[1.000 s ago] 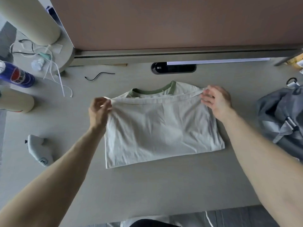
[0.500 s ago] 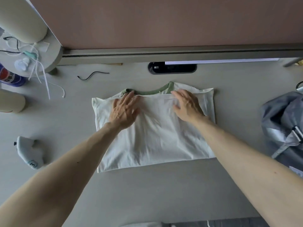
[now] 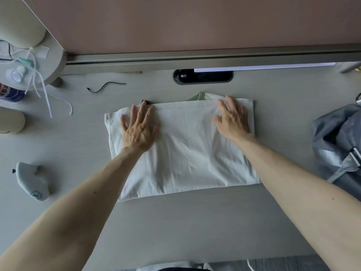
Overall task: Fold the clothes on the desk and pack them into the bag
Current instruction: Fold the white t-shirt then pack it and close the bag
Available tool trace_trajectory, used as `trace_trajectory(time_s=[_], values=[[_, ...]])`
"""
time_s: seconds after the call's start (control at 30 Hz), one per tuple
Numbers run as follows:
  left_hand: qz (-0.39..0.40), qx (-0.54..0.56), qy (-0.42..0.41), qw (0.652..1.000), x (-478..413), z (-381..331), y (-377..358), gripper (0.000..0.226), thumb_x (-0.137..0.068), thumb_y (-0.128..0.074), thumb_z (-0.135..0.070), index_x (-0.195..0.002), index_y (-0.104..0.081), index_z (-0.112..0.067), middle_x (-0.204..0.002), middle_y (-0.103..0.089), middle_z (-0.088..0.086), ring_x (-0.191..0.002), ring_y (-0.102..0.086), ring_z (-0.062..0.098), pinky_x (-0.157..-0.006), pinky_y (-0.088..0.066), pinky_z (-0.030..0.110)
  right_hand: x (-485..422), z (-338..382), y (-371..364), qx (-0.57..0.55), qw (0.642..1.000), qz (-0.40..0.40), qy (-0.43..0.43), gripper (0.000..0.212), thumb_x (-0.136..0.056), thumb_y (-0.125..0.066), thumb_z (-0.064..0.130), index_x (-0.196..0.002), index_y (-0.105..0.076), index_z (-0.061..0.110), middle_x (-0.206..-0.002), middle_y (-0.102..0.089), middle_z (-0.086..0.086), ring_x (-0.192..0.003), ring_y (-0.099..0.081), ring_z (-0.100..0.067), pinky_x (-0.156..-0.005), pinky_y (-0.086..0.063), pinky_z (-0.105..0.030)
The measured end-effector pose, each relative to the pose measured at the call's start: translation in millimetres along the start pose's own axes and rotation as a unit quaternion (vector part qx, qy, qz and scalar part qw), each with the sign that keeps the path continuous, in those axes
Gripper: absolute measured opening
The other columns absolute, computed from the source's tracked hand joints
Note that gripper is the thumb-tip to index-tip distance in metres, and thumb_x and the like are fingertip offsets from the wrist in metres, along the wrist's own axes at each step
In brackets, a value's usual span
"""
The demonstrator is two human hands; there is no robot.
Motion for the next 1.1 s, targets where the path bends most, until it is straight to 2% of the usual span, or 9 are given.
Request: trace_trajectory(time_s=[0.1,0.17,0.23,0.37,0.5,0.67,0.83,1.0,1.1], values=[[-0.014,0.025,0.055,0.998,18.2,23.5,7.0,0.074,-0.098,-0.041,-0.056,-0.159,-0.004,-0.035,-0.167,0.011,-0.005,-0.155,0.004,0.023,-0.119,0.003,0.059,14.4,9.2,0.8,0.011,1.000,0.027,-0.012,0.063,-0.098,-0.046,0.033,-0.156,-0.022,0.021,-0.164,-0.010,-0.010,-0.151,-0.010,-0.030,-0.117,-0.010,-0.052],[-0.024,0.071,0.129,0.989,42.0,42.3,7.9,0.079,-0.096,-0.044,-0.060,-0.159,-0.005,-0.032,-0.168,0.009,-0.003,-0.154,0.001,0.021,-0.119,-0.001,0.058,37.5,27.6,1.1,0.016,0.999,0.023,0.021,0.065,-0.100,-0.044,0.034,-0.157,-0.016,0.023,-0.166,-0.005,-0.009,-0.152,-0.005,-0.028,-0.120,-0.006,-0.052],[-0.046,0.120,0.218,0.967,73.7,59.0,9.8,0.087,-0.091,-0.052,-0.064,-0.158,-0.012,-0.025,-0.165,-0.009,0.007,-0.150,-0.016,0.027,-0.115,-0.015,0.058,69.3,45.5,-15.3,0.031,0.997,0.044,0.060,0.063,-0.099,-0.042,0.039,-0.157,-0.018,0.026,-0.165,-0.009,-0.009,-0.152,-0.010,-0.029,-0.119,-0.012,-0.053],[-0.067,0.246,0.294,0.921,128.3,69.6,5.9,0.082,-0.080,-0.074,-0.053,-0.139,-0.034,-0.013,-0.121,-0.050,0.012,-0.114,-0.051,0.037,-0.095,-0.042,0.048,114.8,52.3,-49.6,0.034,0.994,0.100,0.042,0.060,-0.093,-0.034,0.048,-0.150,-0.037,0.029,-0.159,-0.031,-0.010,-0.145,-0.031,-0.032,-0.113,-0.026,-0.055],[0.010,0.333,0.277,0.901,150.2,66.5,-5.6,0.076,-0.075,-0.085,-0.035,-0.134,-0.041,-0.017,-0.107,-0.063,0.008,-0.098,-0.061,0.032,-0.083,-0.050,0.039,123.2,55.3,-53.5,0.056,0.994,0.088,0.025,0.062,-0.093,-0.028,0.048,-0.151,-0.036,0.028,-0.159,-0.030,-0.011,-0.146,-0.029,-0.032,-0.114,-0.024,-0.054],[0.074,0.465,0.234,0.851,161.1,71.6,-6.5,0.080,-0.056,-0.095,-0.018,-0.122,-0.049,-0.018,-0.108,-0.063,0.003,-0.098,-0.064,0.025,-0.073,-0.056,0.028,140.4,53.1,-60.1,0.068,0.991,0.108,0.028,0.061,-0.101,-0.026,0.050,-0.157,-0.012,0.031,-0.165,-0.007,-0.008,-0.151,-0.009,-0.029,-0.120,-0.009,-0.050],[0.102,0.521,0.162,0.832,177.0,73.1,1.2,0.093,-0.044,-0.095,-0.027,-0.125,-0.049,-0.039,-0.126,-0.060,-0.003,-0.115,-0.060,0.018,-0.097,-0.054,0.047,172.0,55.8,-65.0,0.067,0.989,0.125,0.032,0.065,-0.101,-0.032,0.049,-0.157,-0.004,0.033,-0.166,0.003,-0.004,-0.152,0.000,-0.026,-0.121,-0.005,-0.048],[0.099,0.537,0.077,0.834,178.8,56.5,23.9,0.137,-0.054,-0.092,-0.021,-0.157,-0.004,-0.042,-0.160,-0.025,-0.010,-0.141,-0.036,0.009,-0.111,-0.039,0.029,201.2,57.6,-69.4,0.045,0.990,0.122,0.046,0.066,-0.099,-0.042,0.045,-0.157,-0.015,0.031,-0.166,-0.006,-0.007,-0.152,-0.006,-0.026,-0.121,-0.009,-0.045],[0.105,0.508,0.036,0.854,170.4,38.6,43.1,0.128,-0.055,-0.084,-0.015,-0.159,-0.011,-0.035,-0.156,-0.019,-0.023,-0.139,-0.026,-0.006,-0.107,-0.031,0.008,200.8,58.1,-61.9,-0.008,0.994,0.099,0.056,0.064,-0.094,-0.039,0.048,-0.153,-0.032,0.023,-0.162,-0.021,-0.012,-0.149,-0.020,-0.030,-0.120,-0.015,-0.042]])
Point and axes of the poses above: each hand's wrist, its own x-axis away from the middle knuckle, its own y-axis out of the back of the hand, z = x × y, the point moved 5 cm from there along -x, towards the middle knuckle
